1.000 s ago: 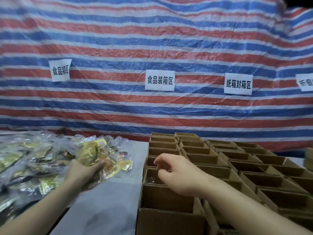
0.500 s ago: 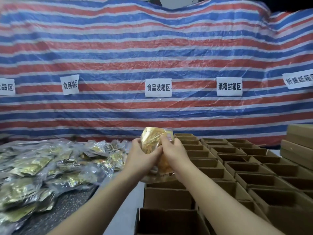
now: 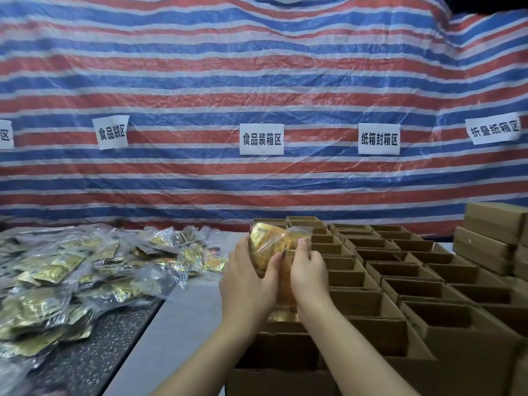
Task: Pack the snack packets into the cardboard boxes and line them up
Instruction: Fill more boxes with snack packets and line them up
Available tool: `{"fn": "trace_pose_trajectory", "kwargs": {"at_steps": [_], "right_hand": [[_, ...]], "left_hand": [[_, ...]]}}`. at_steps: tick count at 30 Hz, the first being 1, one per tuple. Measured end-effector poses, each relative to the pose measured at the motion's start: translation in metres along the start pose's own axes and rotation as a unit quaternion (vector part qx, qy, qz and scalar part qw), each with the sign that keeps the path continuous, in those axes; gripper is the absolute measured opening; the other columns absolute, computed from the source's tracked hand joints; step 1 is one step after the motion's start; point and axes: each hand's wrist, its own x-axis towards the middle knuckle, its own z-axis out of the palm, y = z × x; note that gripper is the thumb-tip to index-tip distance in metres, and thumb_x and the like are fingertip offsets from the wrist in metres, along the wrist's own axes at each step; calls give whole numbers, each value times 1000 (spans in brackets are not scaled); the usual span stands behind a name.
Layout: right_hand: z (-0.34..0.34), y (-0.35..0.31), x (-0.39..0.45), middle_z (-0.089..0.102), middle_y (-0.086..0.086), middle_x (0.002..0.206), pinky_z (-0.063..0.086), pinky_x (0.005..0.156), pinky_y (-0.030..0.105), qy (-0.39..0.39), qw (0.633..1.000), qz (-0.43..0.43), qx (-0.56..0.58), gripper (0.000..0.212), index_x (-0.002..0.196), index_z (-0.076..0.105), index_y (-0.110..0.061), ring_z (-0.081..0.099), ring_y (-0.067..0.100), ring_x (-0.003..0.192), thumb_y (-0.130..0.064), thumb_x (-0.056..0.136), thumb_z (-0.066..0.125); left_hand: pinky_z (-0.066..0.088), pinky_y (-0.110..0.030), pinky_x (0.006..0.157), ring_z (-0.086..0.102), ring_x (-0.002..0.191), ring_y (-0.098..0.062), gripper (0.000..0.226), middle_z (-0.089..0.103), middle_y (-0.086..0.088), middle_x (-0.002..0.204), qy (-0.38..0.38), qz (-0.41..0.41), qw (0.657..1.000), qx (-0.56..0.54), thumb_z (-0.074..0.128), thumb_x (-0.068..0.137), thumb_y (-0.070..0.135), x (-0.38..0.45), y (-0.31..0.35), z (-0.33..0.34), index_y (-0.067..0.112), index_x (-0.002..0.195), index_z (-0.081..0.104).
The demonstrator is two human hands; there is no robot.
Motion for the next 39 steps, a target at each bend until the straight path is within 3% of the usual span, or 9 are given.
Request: {"fn": "trace_pose_trajectory", "kwargs": {"at_steps": [5, 10, 12, 15, 17, 22, 28, 33, 39], "right_hand": [[3, 6, -6, 61, -6, 98, 54, 77, 36, 24, 998, -50, -29, 39, 112, 53, -27, 60, 11, 88, -59, 102, 33], [3, 2, -4, 64, 5, 123, 52, 99, 55, -77, 996, 35, 0, 56, 134, 55, -25, 62, 28, 114, -65, 99, 36], [2, 1, -6, 66, 7, 124, 51, 100, 56, -120, 990, 65, 32, 55, 135, 56, -24, 63, 29, 115, -63, 99, 42], [-9, 2, -5, 73, 10, 117, 53, 99, 56, -216, 965, 116, 92, 46, 130, 62, -22, 69, 31, 110, -53, 97, 57], [-18, 6, -5, 74, 9, 116, 53, 98, 56, -254, 955, 108, 111, 39, 129, 63, -21, 70, 31, 110, -43, 97, 62], [-20, 8, -10, 75, 2, 113, 57, 94, 52, -214, 968, 36, 124, 38, 123, 64, -27, 69, 26, 108, -46, 90, 66], [-31, 1, -7, 77, 0, 99, 62, 65, 37, -211, 972, 20, 99, 47, 109, 63, -33, 74, 20, 89, -65, 74, 65], [-39, -1, -6, 76, 8, 109, 61, 81, 49, -274, 955, 73, 88, 65, 124, 63, -26, 74, 30, 98, -66, 72, 66], [-38, 0, -11, 76, 6, 110, 62, 81, 47, -289, 946, 69, 131, 48, 129, 61, -24, 74, 27, 99, -53, 91, 58]], "left_hand": [[43, -38, 107, 44, 129, -11, 87, 42, 9, 141, -112, -55, 991, -45, 46, 77, 79, -4, -3, 5, 37, 149, 19], [59, -21, 75, 62, 90, 10, 41, 61, 17, 110, -132, -110, 956, -238, 73, 77, 57, 5, -8, -2, 53, 107, 46], [57, -17, 70, 64, 89, 6, 44, 62, 16, 107, -111, -110, 958, -239, 76, 76, 54, 4, -10, -2, 51, 108, 46], [59, -31, 80, 65, 91, 2, 50, 62, 18, 104, -89, -120, 961, -233, 78, 70, 56, 4, -15, -4, 56, 105, 44], [56, -30, 83, 62, 92, 5, 49, 56, 23, 104, -84, -109, 970, -198, 78, 69, 58, 6, -15, -7, 60, 102, 42], [45, -36, 99, 49, 112, -12, 79, 45, 7, 120, -95, -91, 986, -103, 61, 69, 75, 8, -9, -1, 36, 134, 39], [59, -39, 89, 69, 104, -14, 82, 66, -2, 119, -243, -168, 895, -334, 70, 66, 67, 10, -4, 1, 25, 133, 46], [54, -47, 96, 68, 109, -24, 76, 66, -9, 124, -298, -196, 858, -369, 66, 77, 60, 8, -8, 5, 20, 138, 44], [58, -25, 77, 66, 103, -12, 69, 63, 5, 117, -146, -159, 935, -283, 60, 70, 71, 3, -6, 10, 35, 126, 44]]}}
